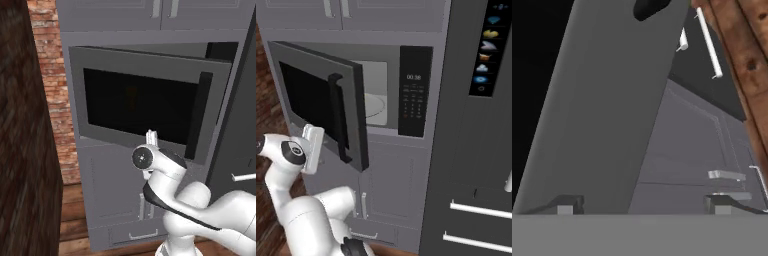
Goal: Place the microwavable item in the microwave. Then, close the microwave door and press the start button.
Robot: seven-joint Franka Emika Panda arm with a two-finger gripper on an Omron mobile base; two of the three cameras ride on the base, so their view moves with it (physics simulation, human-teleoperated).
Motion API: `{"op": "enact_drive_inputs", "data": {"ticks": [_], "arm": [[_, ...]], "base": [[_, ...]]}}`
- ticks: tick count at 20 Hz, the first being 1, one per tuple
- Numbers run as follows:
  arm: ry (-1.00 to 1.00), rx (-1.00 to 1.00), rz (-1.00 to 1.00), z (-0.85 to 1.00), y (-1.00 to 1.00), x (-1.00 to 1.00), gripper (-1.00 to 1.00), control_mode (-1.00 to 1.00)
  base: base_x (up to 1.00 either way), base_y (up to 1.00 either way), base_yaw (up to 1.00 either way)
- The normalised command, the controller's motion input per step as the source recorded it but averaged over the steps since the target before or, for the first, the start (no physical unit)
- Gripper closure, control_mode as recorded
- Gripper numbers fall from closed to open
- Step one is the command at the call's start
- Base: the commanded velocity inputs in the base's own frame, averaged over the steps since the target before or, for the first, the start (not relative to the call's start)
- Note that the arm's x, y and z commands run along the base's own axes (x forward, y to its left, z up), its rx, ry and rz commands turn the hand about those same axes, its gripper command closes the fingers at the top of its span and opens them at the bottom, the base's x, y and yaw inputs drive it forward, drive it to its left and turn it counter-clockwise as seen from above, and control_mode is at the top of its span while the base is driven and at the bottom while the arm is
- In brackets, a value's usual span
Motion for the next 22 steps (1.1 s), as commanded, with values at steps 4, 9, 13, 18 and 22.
{"op": "enact_drive_inputs", "data": {"ticks": [4,9,13,18,22], "arm": [[0.00,0.00,0.00,0.27,-0.16,0.71,-1.00,-1.00],[0.00,0.00,0.00,0.23,-0.16,0.66,-1.00,-1.00],[0.00,0.00,0.00,0.19,-0.11,0.68,-1.00,-1.00],[0.00,0.00,0.00,0.05,-0.08,0.64,-1.00,-1.00],[0.00,0.00,0.00,0.00,-0.03,0.61,-1.00,-1.00]], "base": [[0.00,0.00,0.00],[0.00,0.00,0.00],[0.00,0.00,0.00],[0.00,0.00,0.00],[0.00,0.00,0.00]]}}
